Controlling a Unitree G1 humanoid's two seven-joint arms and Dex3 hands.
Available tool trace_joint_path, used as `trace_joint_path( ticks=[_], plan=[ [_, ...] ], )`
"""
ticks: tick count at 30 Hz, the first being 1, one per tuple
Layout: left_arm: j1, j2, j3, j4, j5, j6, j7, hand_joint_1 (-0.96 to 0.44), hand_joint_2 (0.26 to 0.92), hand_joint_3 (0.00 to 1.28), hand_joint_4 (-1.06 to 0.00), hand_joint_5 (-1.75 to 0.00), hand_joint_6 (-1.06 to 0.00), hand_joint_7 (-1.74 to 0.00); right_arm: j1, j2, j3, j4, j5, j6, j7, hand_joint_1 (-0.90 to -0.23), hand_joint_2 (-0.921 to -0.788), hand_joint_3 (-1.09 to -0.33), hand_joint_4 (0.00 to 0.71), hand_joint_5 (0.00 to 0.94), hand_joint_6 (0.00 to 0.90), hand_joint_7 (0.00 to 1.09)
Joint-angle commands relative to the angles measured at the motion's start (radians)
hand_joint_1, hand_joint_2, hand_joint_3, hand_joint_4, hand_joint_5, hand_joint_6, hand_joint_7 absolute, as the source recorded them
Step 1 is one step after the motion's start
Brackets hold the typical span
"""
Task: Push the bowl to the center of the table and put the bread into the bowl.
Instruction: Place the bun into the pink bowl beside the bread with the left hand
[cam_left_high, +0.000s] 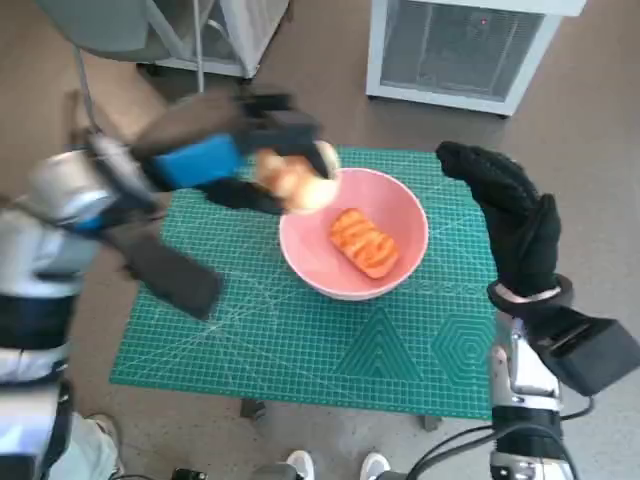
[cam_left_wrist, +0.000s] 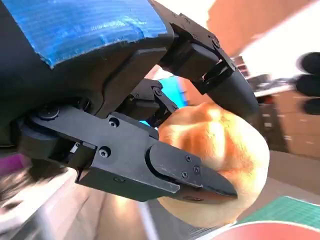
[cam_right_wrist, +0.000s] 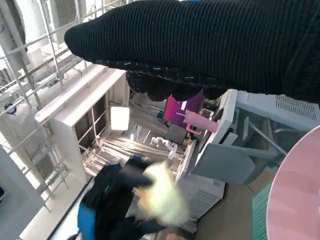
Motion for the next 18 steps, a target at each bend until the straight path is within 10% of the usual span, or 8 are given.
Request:
trace_joint_path(
  ticks=[1, 6, 11, 13, 18],
  plan=[
    [-0.064, -0.065, -0.079, 0.118, 0.1, -0.017, 0.121, 0.0, 0.918, 0.06, -0.68, -1.08, -0.67, -1.22, 0.007, 0.005, 0.0, 0.014, -0.002, 0.002, 0.002, -0.664, -0.921, -0.823, 0.218, 0.002, -0.001, 0.65],
    [-0.089, -0.118, -0.185, 0.259, 0.211, -0.008, 0.235, 0.0, 0.915, 0.05, -0.7, -1.1, -0.67, -1.18, 0.01, 0.005, -0.001, 0.009, -0.007, -0.003, -0.006, -0.665, -0.921, -0.823, 0.218, 0.001, -0.001, 0.65],
    [-0.091, -0.169, -0.278, 0.373, 0.272, 0.063, 0.166, 0.0, 0.92, 0.13, -0.58, -1.18, -0.58, -1.31, 0.017, 0.002, -0.006, -0.006, -0.006, -0.006, -0.011, -0.665, -0.921, -0.825, 0.217, 0.001, -0.001, 0.65],
    [-0.076, -0.179, -0.301, 0.375, 0.281, 0.103, 0.108, -0.17, 0.92, 0.2, -0.53, -0.85, -0.52, -1.38, 0.019, 0.001, -0.008, -0.007, -0.005, -0.01, -0.011, -0.665, -0.921, -0.825, 0.217, 0.001, -0.001, 0.65],
    [-0.025, -0.173, -0.34, 0.326, 0.296, 0.165, 0.003, -0.33, 0.878, 0.05, -0.36, -0.14, -0.32, -0.42, 0.021, -0.001, -0.012, -0.005, -0.005, -0.02, -0.013, -0.664, -0.921, -0.826, 0.216, 0.0, -0.001, 0.65]
  ],
)
